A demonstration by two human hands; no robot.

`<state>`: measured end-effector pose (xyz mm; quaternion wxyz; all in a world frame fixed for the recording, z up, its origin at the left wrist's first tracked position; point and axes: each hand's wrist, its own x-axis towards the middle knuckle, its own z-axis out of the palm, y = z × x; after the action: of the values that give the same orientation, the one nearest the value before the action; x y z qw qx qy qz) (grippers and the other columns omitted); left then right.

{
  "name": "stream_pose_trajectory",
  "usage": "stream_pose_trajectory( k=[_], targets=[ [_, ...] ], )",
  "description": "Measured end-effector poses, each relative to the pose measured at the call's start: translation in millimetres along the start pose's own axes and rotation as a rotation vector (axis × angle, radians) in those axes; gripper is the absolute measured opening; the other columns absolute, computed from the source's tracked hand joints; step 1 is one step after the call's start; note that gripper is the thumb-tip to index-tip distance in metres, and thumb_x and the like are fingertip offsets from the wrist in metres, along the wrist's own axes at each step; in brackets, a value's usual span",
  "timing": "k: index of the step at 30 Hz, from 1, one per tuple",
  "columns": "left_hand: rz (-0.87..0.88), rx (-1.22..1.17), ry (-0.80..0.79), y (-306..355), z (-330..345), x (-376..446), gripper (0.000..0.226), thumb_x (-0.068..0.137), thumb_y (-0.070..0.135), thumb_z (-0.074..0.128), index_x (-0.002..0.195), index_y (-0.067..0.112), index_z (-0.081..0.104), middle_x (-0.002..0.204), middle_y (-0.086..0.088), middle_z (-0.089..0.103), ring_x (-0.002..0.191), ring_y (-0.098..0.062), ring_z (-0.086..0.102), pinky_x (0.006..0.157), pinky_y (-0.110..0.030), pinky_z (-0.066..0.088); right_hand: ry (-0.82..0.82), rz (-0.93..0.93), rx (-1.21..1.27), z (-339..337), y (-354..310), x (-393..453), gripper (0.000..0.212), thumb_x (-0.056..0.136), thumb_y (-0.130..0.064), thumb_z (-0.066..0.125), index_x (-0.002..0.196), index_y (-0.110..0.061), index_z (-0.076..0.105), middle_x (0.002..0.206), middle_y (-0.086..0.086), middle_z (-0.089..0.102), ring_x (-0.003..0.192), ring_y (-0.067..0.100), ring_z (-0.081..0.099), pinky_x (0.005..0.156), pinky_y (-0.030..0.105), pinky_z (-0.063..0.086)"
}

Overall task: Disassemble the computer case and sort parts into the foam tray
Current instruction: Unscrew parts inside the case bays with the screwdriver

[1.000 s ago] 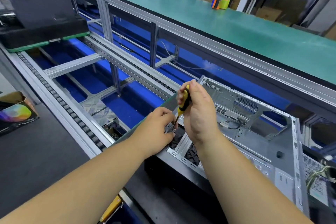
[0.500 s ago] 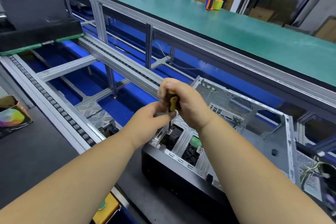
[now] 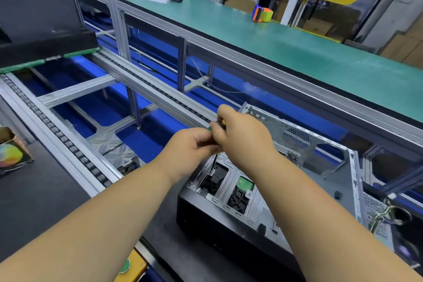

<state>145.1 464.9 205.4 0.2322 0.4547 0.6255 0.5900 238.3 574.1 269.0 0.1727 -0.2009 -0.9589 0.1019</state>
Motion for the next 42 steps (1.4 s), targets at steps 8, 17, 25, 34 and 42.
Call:
stream_pose_trajectory(
  k=[8, 17, 25, 34, 42],
  targets=[
    [0.007, 0.095, -0.048, 2, -6, 10, 0.015, 0.081, 0.012, 0.077, 0.090, 0.023, 0.073, 0.087, 0.006, 0.074, 0.088, -0.009, 0.069, 0.087, -0.028, 0.052, -0.145, -0.146, 0.138, -12, 11, 3, 0.021, 0.097, -0.033, 0.051, 0.084, -0.022, 0.039, 0.062, -0.003, 0.047, 0.060, 0.015, 0.044, 0.052, 0.033, 0.033],
    [0.072, 0.239, 0.077, 5, 6, 7, 0.021, 0.079, 0.011, 0.077, 0.092, 0.023, 0.067, 0.086, 0.007, 0.068, 0.081, -0.005, 0.064, 0.076, -0.018, 0.050, -0.299, -0.212, 0.325, -16, 25, 15, 0.023, 0.096, -0.020, 0.056, 0.079, -0.023, 0.040, 0.067, -0.004, 0.048, 0.062, 0.012, 0.039, 0.059, 0.035, 0.039],
    [0.035, 0.396, 0.426, 4, 28, -4, 0.024, 0.073, 0.019, 0.076, 0.073, 0.020, 0.052, 0.073, 0.004, 0.055, 0.066, -0.011, 0.053, 0.059, -0.030, 0.045, -0.203, -0.191, 0.116, -20, 15, 7, 0.025, 0.092, -0.049, 0.053, 0.088, -0.026, 0.043, 0.072, -0.007, 0.054, 0.066, 0.011, 0.050, 0.057, 0.034, 0.037],
    [-0.031, 0.106, 0.148, 7, 16, -3, 0.012, 0.076, 0.030, 0.068, 0.081, 0.037, 0.058, 0.086, 0.002, 0.063, 0.085, -0.018, 0.061, 0.078, -0.035, 0.052, -0.078, -0.098, 0.003, -9, 2, 1, 0.020, 0.097, -0.037, 0.048, 0.087, -0.022, 0.040, 0.068, -0.005, 0.046, 0.069, 0.026, 0.049, 0.052, 0.034, 0.027],
    [-0.051, -0.027, 0.057, 0, 4, 0, 0.014, 0.082, 0.020, 0.075, 0.095, 0.025, 0.072, 0.095, -0.001, 0.074, 0.096, -0.020, 0.070, 0.092, -0.041, 0.054, -0.277, -0.106, 0.162, -25, 2, 5, 0.013, 0.095, -0.030, 0.053, 0.090, -0.024, 0.043, 0.077, -0.005, 0.054, 0.073, 0.019, 0.052, 0.060, 0.032, 0.040]
  ],
)
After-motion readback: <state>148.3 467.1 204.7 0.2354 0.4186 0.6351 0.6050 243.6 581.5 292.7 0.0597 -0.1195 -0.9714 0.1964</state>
